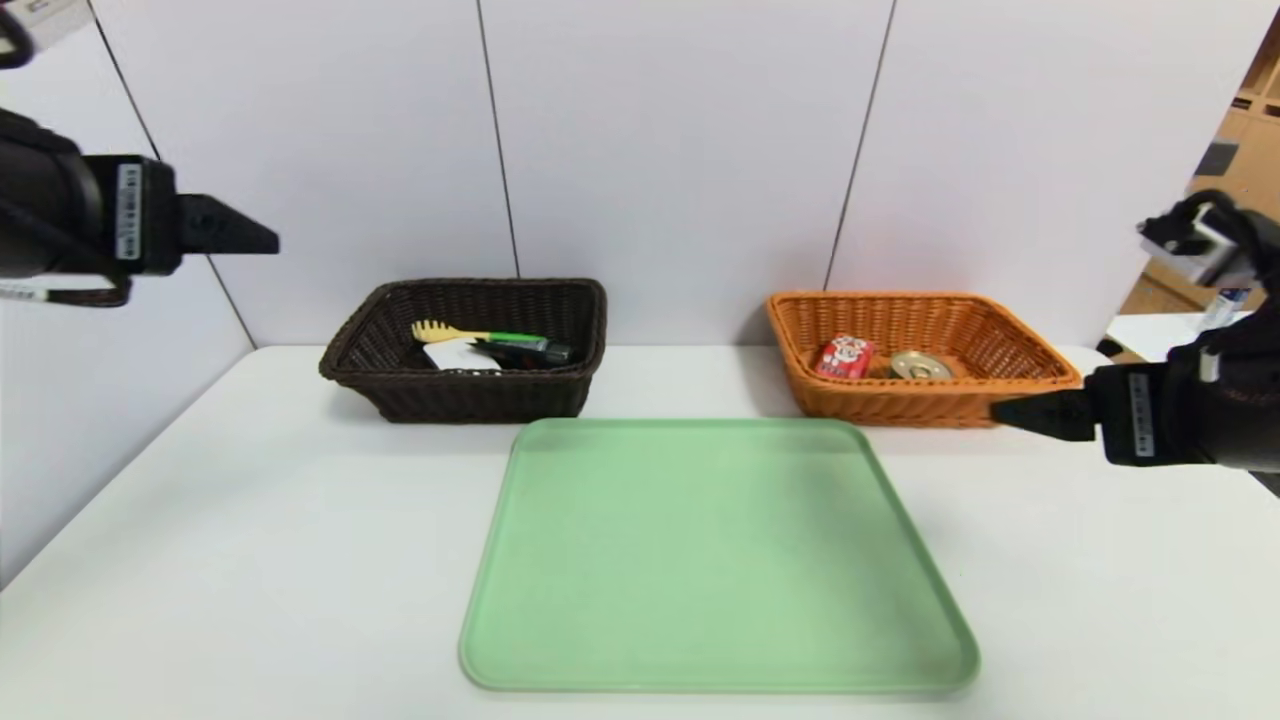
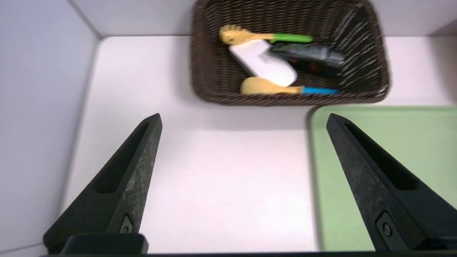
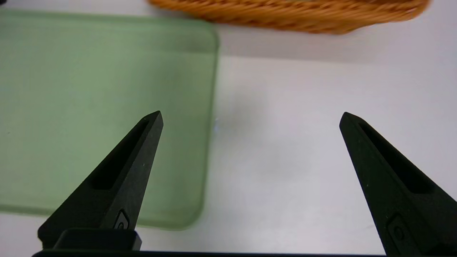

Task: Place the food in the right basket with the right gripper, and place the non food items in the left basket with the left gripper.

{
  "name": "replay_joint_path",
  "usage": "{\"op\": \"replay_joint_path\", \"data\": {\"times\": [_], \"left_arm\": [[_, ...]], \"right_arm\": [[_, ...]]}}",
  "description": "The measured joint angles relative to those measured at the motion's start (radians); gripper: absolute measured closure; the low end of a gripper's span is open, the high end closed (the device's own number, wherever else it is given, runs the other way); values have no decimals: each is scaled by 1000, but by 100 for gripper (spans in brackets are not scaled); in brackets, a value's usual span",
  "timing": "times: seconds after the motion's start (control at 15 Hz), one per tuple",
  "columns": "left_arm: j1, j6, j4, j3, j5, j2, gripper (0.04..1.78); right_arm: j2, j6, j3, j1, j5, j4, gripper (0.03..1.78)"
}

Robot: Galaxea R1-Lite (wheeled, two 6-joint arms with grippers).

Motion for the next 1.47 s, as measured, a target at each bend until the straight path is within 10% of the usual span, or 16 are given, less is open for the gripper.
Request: {"op": "replay_joint_path", "data": {"times": [0.27, 0.8, 1.27, 1.47], "left_arm": [[64, 33, -5, 202, 202, -251, 16], [229, 13, -29, 639, 213, -885, 15], [260, 15, -26, 861, -188, -1297, 13], [260, 8, -29, 885, -230, -1347, 13]], "right_arm": [[-162, -50, 6, -137, -55, -7, 10], [-611, -53, 297, -191, -116, -12, 10], [-1007, -38, 521, -210, -156, -154, 10], [-1039, -68, 489, -228, -178, -189, 10]]}}
